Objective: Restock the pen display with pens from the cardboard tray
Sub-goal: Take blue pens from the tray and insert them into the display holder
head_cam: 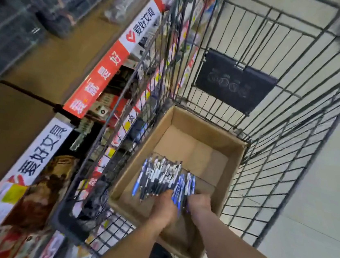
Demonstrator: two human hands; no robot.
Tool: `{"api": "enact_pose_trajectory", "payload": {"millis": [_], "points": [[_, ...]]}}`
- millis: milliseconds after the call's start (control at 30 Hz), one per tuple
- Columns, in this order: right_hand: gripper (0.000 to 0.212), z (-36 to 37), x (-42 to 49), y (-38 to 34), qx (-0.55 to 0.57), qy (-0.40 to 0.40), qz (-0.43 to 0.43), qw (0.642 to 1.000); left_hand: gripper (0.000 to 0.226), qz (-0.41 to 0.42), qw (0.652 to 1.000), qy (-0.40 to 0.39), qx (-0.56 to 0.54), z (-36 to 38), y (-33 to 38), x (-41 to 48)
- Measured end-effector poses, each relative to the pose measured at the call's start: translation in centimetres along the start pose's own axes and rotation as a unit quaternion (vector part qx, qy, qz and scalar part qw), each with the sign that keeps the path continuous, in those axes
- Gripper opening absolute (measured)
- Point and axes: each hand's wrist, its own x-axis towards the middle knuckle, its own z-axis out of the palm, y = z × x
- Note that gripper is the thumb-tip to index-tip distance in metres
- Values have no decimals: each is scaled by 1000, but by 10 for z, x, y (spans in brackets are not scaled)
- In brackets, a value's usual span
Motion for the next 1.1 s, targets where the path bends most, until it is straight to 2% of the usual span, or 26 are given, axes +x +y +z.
{"api": "enact_pose_trajectory", "payload": {"millis": [100, 533, 667, 800, 900, 1100], "points": [[33, 10, 18, 6, -54, -10, 10, 998, 30, 3, 1000, 7, 14, 6, 0, 10], [22, 13, -4, -7, -25, -14, 35, 999, 19, -25, 999, 2, -47, 11, 2, 19], [17, 19, -4, -3, 27, -23, 49, 998, 9, -39, 995, -3, -92, 18, 5, 17], [10, 22, 0, 2, 67, -31, 65, 995, 12, -55, 993, 1, -107, 19, 4, 20], [13, 21, -3, 1, 103, -39, 71, 991, 16, -73, 990, -1, -121, 17, 1, 22], [27, 14, -11, -8, 135, -57, 72, 987, 17, -108, 966, -38, -234, 13, -8, 26]]}}
